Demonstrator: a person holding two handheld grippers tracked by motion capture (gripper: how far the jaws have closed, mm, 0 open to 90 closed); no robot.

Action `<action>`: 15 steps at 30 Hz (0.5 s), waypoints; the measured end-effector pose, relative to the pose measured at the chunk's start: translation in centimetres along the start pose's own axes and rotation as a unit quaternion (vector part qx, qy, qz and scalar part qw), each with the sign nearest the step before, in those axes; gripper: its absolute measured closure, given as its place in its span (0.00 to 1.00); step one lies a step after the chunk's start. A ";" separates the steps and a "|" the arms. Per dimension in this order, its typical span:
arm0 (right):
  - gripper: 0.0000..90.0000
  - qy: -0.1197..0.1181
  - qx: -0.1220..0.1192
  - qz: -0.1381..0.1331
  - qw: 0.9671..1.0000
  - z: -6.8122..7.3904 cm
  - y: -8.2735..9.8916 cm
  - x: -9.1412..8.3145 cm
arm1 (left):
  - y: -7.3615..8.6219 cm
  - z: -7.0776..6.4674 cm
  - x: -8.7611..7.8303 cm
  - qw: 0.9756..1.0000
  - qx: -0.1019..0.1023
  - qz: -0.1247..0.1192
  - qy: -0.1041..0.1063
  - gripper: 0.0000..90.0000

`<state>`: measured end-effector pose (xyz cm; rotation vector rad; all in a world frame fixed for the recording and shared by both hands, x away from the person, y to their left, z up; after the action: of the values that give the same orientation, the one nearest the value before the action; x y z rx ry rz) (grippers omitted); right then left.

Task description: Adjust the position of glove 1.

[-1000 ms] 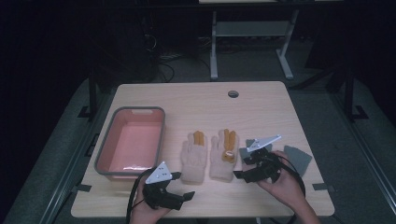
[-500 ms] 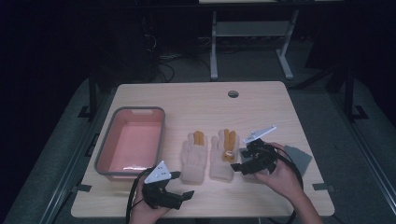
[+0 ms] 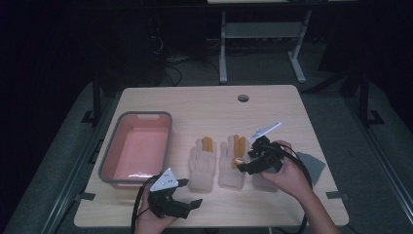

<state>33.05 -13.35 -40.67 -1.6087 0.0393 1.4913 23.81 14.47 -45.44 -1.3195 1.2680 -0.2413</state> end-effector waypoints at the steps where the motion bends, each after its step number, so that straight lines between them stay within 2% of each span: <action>1: 0.34 0.000 -0.001 0.001 1.000 0.0 -0.1 0.0 | 0.0 0.0 0.0 1.000 0.000 0.000 0.000 0.17; 10: 0.34 -0.003 -0.009 0.012 1.000 -0.3 -1.4 1.0 | 0.0 0.2 -0.1 1.000 0.005 0.005 -0.001 0.17; 15: 0.34 -0.001 -0.010 0.028 1.000 -0.6 -1.8 2.2 | 0.0 0.2 0.0 1.000 -0.002 0.001 0.001 0.17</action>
<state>35.13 -11.53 -41.47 -1.6338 0.0688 1.5410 23.96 14.57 -45.49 -1.3222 1.2709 -0.2391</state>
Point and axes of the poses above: each handheld gripper's, and its own axes: x roughly forward along the jaws, y roughly out of its underside, z roughly to its left, the point moved 3 cm from there along x, roughly forward along the jaws, and after that the axes turned 3 degrees about -x, right-handed, at the moved point
